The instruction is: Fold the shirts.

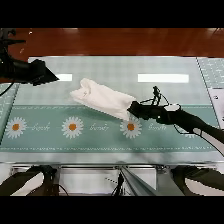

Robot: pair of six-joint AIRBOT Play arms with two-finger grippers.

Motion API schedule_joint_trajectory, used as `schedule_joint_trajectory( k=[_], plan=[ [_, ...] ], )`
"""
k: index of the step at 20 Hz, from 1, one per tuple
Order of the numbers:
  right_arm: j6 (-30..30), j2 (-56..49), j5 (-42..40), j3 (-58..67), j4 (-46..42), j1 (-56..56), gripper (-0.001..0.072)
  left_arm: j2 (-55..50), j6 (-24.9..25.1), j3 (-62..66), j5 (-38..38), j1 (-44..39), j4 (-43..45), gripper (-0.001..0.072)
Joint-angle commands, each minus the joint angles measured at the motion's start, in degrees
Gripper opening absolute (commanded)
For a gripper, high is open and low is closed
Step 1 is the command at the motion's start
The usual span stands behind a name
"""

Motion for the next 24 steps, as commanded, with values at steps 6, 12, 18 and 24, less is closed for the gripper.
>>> schedule_joint_trajectory(
  k=[6,12,18,24],
  plan=[
    [11.5,25.1,20.4,3.7,-23.7,-28.4,0.0025,-2.4,-1.8,0.0,4.7,-0.9,3.0,0.0016],
    [24.3,40.0,48.6,12.0,-49.1,-63.9,0.0025,-10.2,3.2,0.0,12.9,-1.0,2.9,0.0017],
    [25.3,40.3,63.4,25.3,-56.1,-84.1,0.0025,-19.3,8.8,0.0,13.2,-1.3,2.7,0.0017],
    [27.0,36.7,75.2,32.9,-78.1,-88.3,0.0025,-23.6,12.2,0.0,14.2,-1.3,2.7,0.0017]
  ],
)
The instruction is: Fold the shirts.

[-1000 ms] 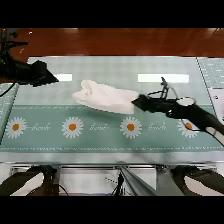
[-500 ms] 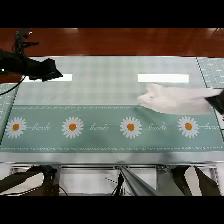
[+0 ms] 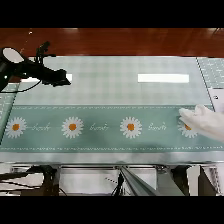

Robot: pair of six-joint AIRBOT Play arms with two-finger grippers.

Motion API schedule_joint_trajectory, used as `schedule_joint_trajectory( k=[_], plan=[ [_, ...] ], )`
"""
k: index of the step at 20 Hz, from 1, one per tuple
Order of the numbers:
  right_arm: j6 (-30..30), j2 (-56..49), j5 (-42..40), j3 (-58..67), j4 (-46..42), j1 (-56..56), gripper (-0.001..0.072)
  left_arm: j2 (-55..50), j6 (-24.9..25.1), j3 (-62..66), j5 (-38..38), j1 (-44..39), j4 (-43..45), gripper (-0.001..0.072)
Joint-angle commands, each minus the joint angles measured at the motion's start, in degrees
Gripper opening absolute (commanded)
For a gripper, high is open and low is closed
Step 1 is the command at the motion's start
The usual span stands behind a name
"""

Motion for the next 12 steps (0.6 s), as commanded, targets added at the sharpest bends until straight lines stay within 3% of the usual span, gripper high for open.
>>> schedule_joint_trajectory(
  k=[1,3,11,12],
  plan=[
    [2.0,-0.9,6.8,2.8,-16.7,-2.2,0.0026,-2.2,2.2,0.0,0.4,0.0,0.0,0.0017],
    [2.5,-0.9,7.2,2.8,-21.4,-2.2,0.0026,-2.3,4.6,0.0,0.5,0.1,0.0,0.0017],
    [3.8,3.8,7.4,2.7,-32.5,-2.2,0.0027,-2.3,6.2,0.0,7.1,0.1,0.0,0.0017],
    [3.3,4.5,7.4,2.7,-33.2,-2.2,0.0079,-2.3,6.2,0.0,7.8,0.1,0.0,0.0017]
  ],
)
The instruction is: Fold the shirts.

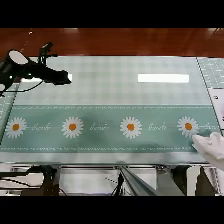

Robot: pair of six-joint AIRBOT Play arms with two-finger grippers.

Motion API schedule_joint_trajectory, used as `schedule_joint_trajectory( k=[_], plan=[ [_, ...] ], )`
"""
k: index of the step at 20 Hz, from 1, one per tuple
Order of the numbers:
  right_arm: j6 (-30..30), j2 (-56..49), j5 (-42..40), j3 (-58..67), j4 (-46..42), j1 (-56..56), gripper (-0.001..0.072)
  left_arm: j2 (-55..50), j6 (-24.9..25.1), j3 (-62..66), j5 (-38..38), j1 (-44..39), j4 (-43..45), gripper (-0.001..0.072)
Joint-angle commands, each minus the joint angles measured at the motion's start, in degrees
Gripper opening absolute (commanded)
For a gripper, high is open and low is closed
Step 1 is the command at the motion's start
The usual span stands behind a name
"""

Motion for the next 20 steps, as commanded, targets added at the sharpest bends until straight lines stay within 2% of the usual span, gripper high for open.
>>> schedule_joint_trajectory(
  k=[1,3,6,8,10,11,12,13,14,15,16,17,18,19,20],
  plan=[
    [0.2,2.4,0.3,0.1,-5.4,0.0,0.0216,0.0,0.9,0.0,3.1,0.0,0.0,0.0017],
    [0.2,2.8,0.1,0.1,-5.7,0.0,0.0412,0.0,1.6,0.0,3.3,0.0,0.0,0.0017],
    [0.3,2.8,-2.4,0.1,-2.6,0.0,0.0419,0.1,1.6,0.1,2.8,0.0,0.0,0.0018],
    [-0.8,2.6,-6.7,0.1,5.6,0.0,0.0417,0.9,1.7,0.8,0.1,0.0,-0.5,0.0023],
    [-4.4,1.0,-12.4,0.1,18.3,0.1,0.0416,2.3,2.3,3.1,-2.6,0.0,-0.7,0.0059],
    [-5.7,-0.5,-15.0,0.1,26.3,0.6,0.0415,3.4,2.2,4.8,-3.6,0.0,-0.7,0.0145],
    [-5.9,-2.5,-18.0,0.1,34.4,2.0,0.0407,4.5,1.7,6.5,-4.2,0.0,-1.0,0.0319],
    [-5.9,-4.9,-21.4,0.1,41.4,4.6,0.0331,5.8,0.8,8.3,-4.8,0.0,-2.2,0.0484],
    [-5.9,-7.1,-24.5,0.1,45.6,8.1,0.0326,6.9,0.3,9.9,-5.7,0.0,-4.7,0.0608],
    [-5.9,-9.4,-26.8,0.1,48.3,12.8,0.0326,7.8,0.3,11.3,-6.6,-0.1,-7.9,0.0616],
    [-6.4,-11.9,-28.7,0.1,49.4,19.0,0.0394,8.5,0.3,12.3,-7.0,-0.8,-8.8,0.0616],
    [-7.1,-14.5,-30.1,0.1,49.0,26.2,0.0512,9.0,0.3,13.3,-8.2,-2.1,-7.6,0.0636],
    [-7.8,-16.7,-31.5,0.1,47.5,33.2,0.0567,9.2,-0.5,14.4,-10.3,-3.6,-4.8,0.0668],
    [-7.9,-18.8,-33.2,0.1,44.9,40.0,0.0598,9.3,-2.9,15.9,-13.0,-5.7,1.0,0.0668],
    [-7.9,-20.8,-35.2,0.1,41.1,47.0,0.0598,9.3,-6.1,17.1,-15.4,-7.9,9.0,0.0668]
  ],
)
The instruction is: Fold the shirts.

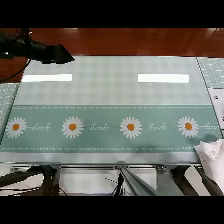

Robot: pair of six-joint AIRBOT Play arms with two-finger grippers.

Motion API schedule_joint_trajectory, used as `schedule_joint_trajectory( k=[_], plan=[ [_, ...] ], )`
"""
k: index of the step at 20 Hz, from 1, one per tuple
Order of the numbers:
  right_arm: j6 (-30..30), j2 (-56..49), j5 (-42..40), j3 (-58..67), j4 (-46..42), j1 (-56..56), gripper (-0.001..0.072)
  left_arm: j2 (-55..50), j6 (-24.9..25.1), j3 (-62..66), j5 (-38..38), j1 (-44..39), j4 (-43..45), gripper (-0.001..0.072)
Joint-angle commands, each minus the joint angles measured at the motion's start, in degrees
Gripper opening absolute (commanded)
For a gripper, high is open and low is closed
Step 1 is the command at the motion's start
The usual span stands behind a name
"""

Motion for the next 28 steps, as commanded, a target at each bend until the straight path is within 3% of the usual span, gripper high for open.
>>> schedule_joint_trajectory(
  k=[1,2,4,8,28],
  plan=[
    [-1.0,-7.5,-8.3,0.0,-5.7,22.5,0.0597,0.9,-8.2,4.3,-8.7,-6.7,20.9,0.0668],
    [-0.1,-8.9,-8.9,0.0,-10.1,27.5,0.0598,0.9,-11.2,4.5,-11.1,-9.4,29.8,0.0674],
    [2.4,-10.7,-8.7,0.0,-18.7,34.8,0.0608,0.7,-16.3,4.5,-15.0,-12.8,38.6,0.0717],
    [2.5,-9.9,-8.0,0.0,-25.8,38.3,0.0607,0.9,-22.1,4.5,-15.8,-15.5,38.9,0.0712],
    [2.4,-9.2,-7.8,0.0,-26.5,38.3,0.0606,-1.2,-22.1,4.5,-15.7,-16.9,38.9,0.0712]
  ],
)
